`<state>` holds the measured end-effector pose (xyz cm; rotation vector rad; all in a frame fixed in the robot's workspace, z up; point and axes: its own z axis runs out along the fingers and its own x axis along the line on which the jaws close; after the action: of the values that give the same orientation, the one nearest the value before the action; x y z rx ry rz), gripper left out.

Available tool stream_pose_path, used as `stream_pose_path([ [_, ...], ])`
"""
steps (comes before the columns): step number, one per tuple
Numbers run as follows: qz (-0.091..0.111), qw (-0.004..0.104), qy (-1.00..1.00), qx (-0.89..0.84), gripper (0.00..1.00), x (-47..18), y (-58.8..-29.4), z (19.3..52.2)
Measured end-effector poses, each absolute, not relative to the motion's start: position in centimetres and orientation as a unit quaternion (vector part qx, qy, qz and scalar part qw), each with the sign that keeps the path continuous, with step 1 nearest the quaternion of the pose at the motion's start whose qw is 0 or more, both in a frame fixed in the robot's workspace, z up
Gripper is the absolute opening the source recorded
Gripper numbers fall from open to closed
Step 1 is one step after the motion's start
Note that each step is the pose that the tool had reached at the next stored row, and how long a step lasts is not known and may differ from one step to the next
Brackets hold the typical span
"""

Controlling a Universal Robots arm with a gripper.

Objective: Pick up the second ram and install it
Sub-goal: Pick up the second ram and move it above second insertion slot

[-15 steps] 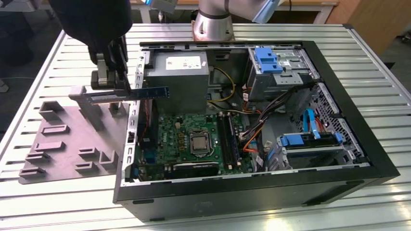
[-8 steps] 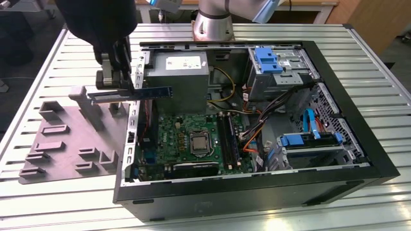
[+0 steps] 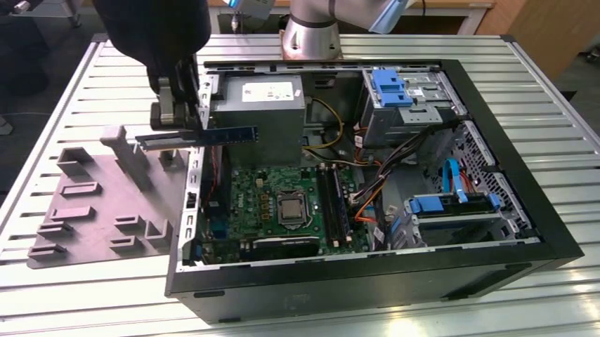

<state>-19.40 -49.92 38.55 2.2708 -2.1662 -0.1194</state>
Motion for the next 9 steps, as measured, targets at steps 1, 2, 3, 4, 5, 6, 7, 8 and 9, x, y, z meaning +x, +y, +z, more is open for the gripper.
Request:
stream_pose_path([
  [1, -0.038, 0.001, -0.690, 0.723, 0.12, -19.29, -49.92, 38.56],
  [2, -0.038, 0.001, -0.690, 0.723, 0.12, -19.17, -49.92, 38.56],
  [3, -0.038, 0.001, -0.690, 0.723, 0.12, -19.04, -49.92, 38.56],
  [4, -0.038, 0.001, -0.690, 0.723, 0.12, -18.90, -49.92, 38.56],
  [5, -0.038, 0.001, -0.690, 0.723, 0.12, -18.78, -49.92, 38.56],
  [6, -0.038, 0.001, -0.690, 0.723, 0.12, -18.65, -49.92, 38.56],
  [7, -0.038, 0.001, -0.690, 0.723, 0.12, -18.53, -49.92, 38.56],
  [8, -0.038, 0.001, -0.690, 0.723, 0.12, -18.41, -49.92, 38.56],
  [9, -0.038, 0.001, -0.690, 0.723, 0.12, -18.30, -49.92, 38.56],
])
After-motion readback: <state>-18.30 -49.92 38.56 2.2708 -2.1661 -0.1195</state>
